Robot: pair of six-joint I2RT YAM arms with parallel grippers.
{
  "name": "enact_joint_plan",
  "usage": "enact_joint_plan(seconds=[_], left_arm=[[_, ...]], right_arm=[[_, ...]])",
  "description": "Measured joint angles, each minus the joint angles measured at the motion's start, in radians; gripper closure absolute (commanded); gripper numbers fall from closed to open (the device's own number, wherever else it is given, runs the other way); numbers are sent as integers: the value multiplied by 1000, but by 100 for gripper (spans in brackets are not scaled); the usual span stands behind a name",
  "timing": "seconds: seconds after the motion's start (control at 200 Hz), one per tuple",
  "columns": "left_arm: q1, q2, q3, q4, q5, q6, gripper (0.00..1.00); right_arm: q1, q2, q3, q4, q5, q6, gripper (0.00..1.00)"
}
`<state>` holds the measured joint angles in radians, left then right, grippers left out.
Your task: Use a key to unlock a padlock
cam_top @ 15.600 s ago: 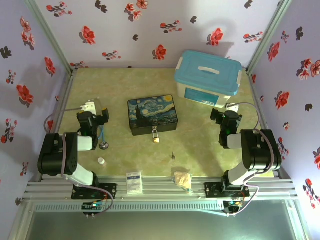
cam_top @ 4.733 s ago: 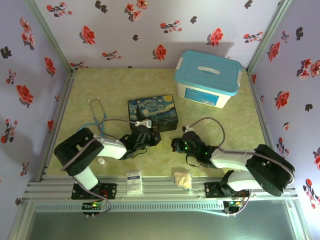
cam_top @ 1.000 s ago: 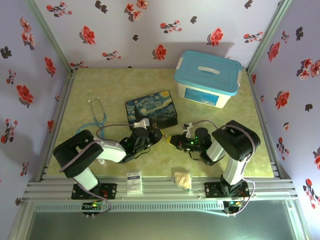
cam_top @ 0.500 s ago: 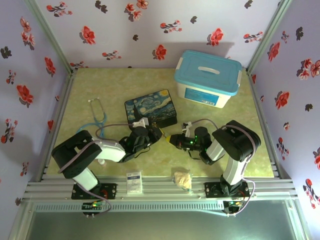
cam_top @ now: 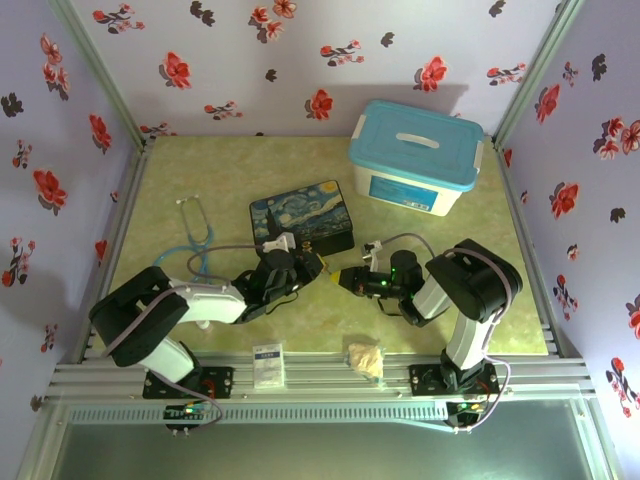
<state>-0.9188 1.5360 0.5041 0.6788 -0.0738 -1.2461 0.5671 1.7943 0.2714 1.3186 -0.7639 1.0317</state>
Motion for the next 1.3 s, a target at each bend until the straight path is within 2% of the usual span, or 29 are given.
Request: enact_joint_plan(seconds=[0.5, 0.99, 1.3], left_arm=[[30, -23, 0, 13, 64, 0, 100], [32, -23, 6, 59, 128, -1, 100], [31, -35, 34, -20, 139, 26, 100]], right_arm=[[34, -70, -1, -14, -8, -13, 100], [-92, -66, -4, 2, -175, -15, 100], [-105, -59, -8, 5, -179, -15, 100]])
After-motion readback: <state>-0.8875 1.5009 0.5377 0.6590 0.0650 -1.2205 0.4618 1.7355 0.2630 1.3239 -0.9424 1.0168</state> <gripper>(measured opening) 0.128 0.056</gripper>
